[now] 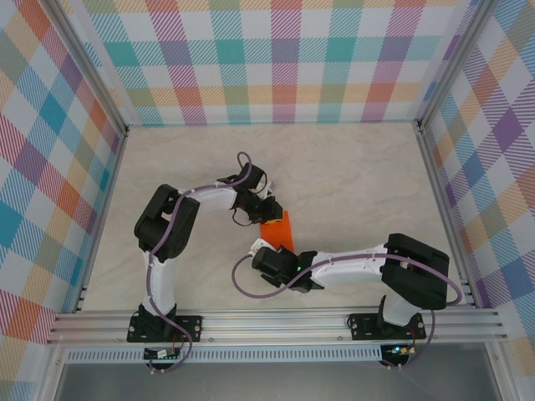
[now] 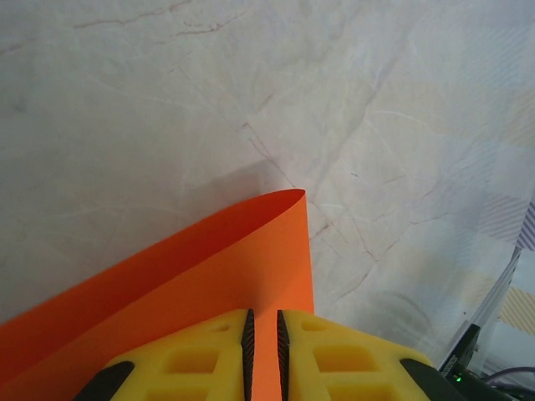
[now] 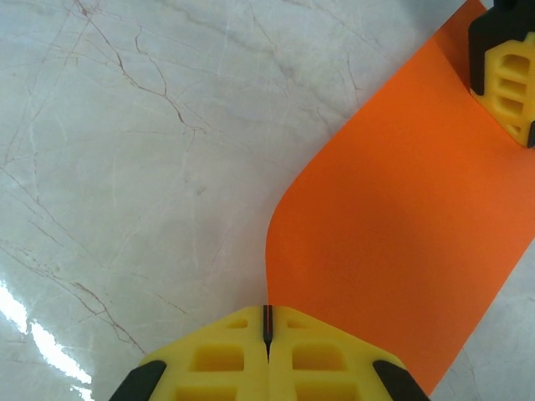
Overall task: Fold a paper plane with a square sheet of paper (fold left side to right side)
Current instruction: Third fold the triangle at the center of the table.
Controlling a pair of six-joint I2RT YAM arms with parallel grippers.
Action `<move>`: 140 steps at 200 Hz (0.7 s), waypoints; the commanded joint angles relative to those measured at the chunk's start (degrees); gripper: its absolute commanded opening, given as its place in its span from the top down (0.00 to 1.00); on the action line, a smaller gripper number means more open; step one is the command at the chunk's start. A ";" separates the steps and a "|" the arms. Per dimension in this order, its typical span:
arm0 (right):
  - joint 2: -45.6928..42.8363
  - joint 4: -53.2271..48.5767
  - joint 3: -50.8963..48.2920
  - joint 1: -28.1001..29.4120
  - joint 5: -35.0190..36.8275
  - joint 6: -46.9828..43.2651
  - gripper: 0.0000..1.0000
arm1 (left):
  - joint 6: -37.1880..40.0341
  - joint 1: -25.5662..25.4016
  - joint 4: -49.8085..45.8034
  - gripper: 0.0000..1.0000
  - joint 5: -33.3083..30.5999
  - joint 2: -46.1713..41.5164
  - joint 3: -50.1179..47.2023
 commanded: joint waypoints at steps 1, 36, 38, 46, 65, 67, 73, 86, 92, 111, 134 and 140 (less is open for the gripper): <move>-2.37 -1.75 2.00 -1.52 -4.61 0.45 1.00 | 1.44 -0.81 -0.56 0.83 -0.15 1.41 1.39; -4.74 -3.58 2.78 -6.07 -13.45 1.17 1.00 | 1.93 -1.25 -2.67 0.84 -0.75 3.76 1.65; -4.87 -3.76 2.80 -6.42 -13.93 1.26 1.00 | 1.96 -1.30 -2.72 0.84 -0.85 3.82 1.70; -5.25 -4.36 2.93 -7.75 -15.70 1.95 1.00 | 2.18 -1.41 -3.09 0.85 -1.16 4.16 1.80; -5.77 -5.39 3.24 -11.39 -21.75 3.33 1.00 | 2.74 -1.61 -3.48 0.85 -1.76 4.49 1.87; -5.81 -5.40 3.24 -11.68 -22.14 3.52 1.00 | 2.82 -1.61 -3.48 0.85 -1.83 4.53 1.91; -5.96 -5.59 3.29 -12.91 -23.84 4.18 1.00 | 2.85 -1.69 -3.56 0.85 -1.81 4.58 1.88; -6.09 -5.30 3.08 -15.45 -28.59 5.02 1.00 | 3.08 -1.69 -3.79 0.85 -2.01 4.71 1.95; -5.97 -5.48 3.12 -16.83 -29.86 5.62 1.00 | 3.08 -1.73 -3.82 0.86 -2.11 4.81 1.94; -5.32 -6.75 2.89 -20.00 -32.89 7.18 1.00 | 3.06 -1.85 -3.92 0.86 -2.07 5.06 2.12; -4.15 -8.21 2.56 -22.46 -33.91 8.58 1.00 | 3.31 -2.12 -4.32 0.86 -2.29 4.98 2.27; -3.84 -8.16 2.54 -23.06 -34.38 8.90 1.00 | 3.42 -2.13 -4.52 0.86 -2.44 4.97 2.42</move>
